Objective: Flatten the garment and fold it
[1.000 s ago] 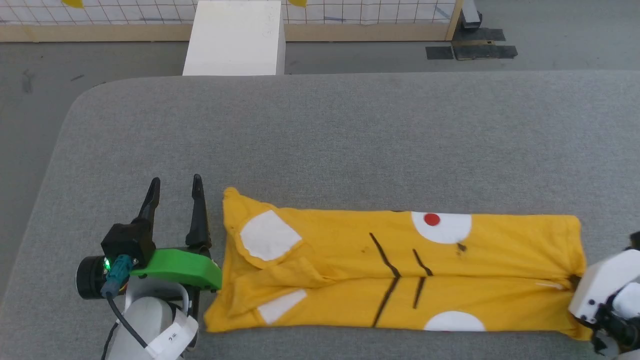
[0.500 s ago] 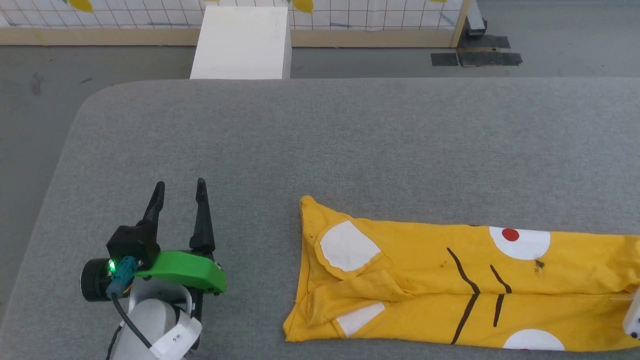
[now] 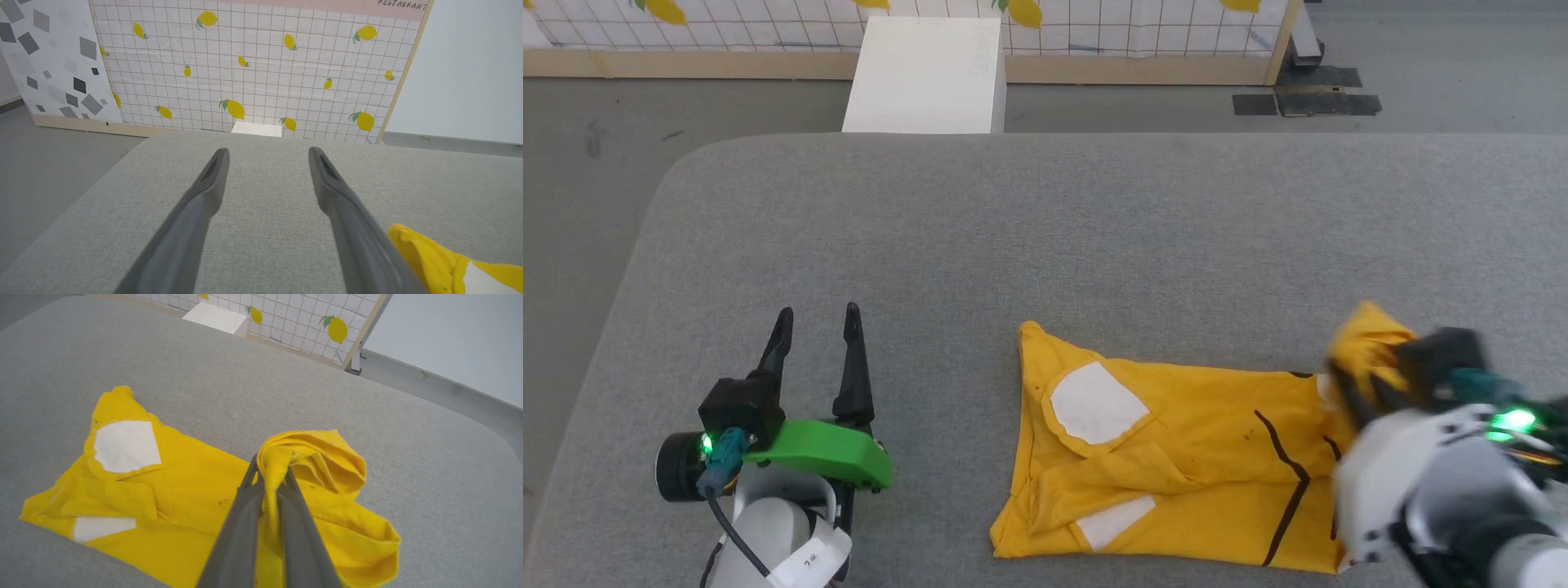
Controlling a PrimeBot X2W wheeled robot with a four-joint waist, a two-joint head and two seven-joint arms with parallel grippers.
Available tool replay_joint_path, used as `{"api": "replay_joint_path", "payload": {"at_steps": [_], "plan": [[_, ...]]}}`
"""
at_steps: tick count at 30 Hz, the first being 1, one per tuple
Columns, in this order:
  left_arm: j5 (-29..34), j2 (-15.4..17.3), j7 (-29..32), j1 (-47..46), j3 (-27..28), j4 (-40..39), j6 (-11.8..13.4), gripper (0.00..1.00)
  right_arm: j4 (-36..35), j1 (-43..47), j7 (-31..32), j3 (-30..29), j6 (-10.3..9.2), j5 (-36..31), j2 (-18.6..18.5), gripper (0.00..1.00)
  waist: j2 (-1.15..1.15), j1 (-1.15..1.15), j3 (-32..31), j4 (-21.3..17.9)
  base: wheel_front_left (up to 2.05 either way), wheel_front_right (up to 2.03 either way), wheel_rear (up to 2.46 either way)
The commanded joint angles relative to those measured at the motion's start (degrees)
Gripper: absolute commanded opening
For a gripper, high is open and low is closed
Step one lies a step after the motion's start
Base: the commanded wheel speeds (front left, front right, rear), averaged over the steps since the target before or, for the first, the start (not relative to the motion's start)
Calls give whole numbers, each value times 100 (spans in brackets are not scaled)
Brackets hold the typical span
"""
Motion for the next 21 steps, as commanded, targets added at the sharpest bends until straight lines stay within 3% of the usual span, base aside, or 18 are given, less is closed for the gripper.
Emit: {"api": "replay_joint_path", "payload": {"at_steps": [1,6,10,20,21], "plan": [[25,-25,-26,-49,12,18,-35,100,-42,-224,31,380,-10,17,-85,0,0,0,37,41,0,0,0],[39,-47,-26,-115,-51,12,-57,100,563,-1060,30,1777,-10,79,-247,0,0,0,167,178,0,0,0],[29,-62,-26,-193,-112,25,-61,100,1399,-1697,-117,2571,-10,277,-34,0,0,0,309,322,0,0,0],[-33,-84,-26,-366,-239,89,-44,100,3490,-2508,-386,3679,-10,935,203,0,0,0,578,639,0,0,0],[-46,-87,-26,-381,-259,106,-35,100,3922,-2640,-372,3873,-10,1183,205,9,0,0,595,665,0,0,0]]}}
